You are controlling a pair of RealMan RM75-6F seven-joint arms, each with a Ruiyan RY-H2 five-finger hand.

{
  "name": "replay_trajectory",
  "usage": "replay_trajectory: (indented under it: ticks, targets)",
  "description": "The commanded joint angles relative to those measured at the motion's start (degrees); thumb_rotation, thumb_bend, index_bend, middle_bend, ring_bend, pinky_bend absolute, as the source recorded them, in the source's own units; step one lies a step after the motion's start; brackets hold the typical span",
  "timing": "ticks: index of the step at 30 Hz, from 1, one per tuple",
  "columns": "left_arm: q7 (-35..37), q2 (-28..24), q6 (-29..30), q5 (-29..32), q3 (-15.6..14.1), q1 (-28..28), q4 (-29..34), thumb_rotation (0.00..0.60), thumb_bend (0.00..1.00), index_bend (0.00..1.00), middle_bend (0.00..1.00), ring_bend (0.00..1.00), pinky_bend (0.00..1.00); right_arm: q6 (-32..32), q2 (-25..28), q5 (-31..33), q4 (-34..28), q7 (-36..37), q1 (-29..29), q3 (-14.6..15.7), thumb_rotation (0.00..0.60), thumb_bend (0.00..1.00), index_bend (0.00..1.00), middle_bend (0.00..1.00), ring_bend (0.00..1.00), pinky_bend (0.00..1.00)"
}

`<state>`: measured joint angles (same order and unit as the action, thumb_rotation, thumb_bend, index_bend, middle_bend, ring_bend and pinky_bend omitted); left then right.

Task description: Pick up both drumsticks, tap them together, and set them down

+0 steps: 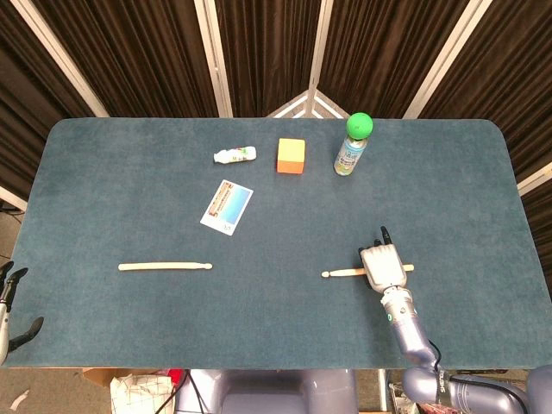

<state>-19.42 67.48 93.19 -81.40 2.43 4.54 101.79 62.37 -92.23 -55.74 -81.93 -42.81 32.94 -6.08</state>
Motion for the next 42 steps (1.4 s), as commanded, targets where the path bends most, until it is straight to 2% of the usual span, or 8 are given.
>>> replay_trajectory:
  ticks: [1,21,27,42]
  targets:
    - [-0.04,0.03,0.01,0.02,-0.02,0.01,-0.04,0.600,0.31,0.17,0.06,0.00,0.00,-0.04,-0.07,0.00,0.09,0.17,0.05,0.02,0.600,0.33,0.51,0.55,0.32,0.00]
    - [-0.37,0.27,0.06,-0.21,-0.19,-0.04,-0.14,0.600,0.31,0.17,0.05,0.00,0.00,-0.55,0.31,-0.93,0.50,1.83,0.20,0.53,0.600,0.35,0.52,0.58,0.33,0.00]
    - [-0.16,0.17,0.05,-0.21,-0.20,-0.03,-0.13,0.600,0.31,0.17,0.05,0.00,0.00,-0.18,0.51,-1.77,-0.20,1.99,0.17,0.81,0.600,0.35,0.57,0.58,0.34,0.00]
    - [0.12,0.11,0.20,-0.47,-0.33,0.06,-0.27,0.600,0.31,0.18,0.05,0.00,0.00,-0.01,0.58,-3.24,-0.20,2.23,0.23,1.49,0.600,0.36,0.58,0.59,0.35,0.00]
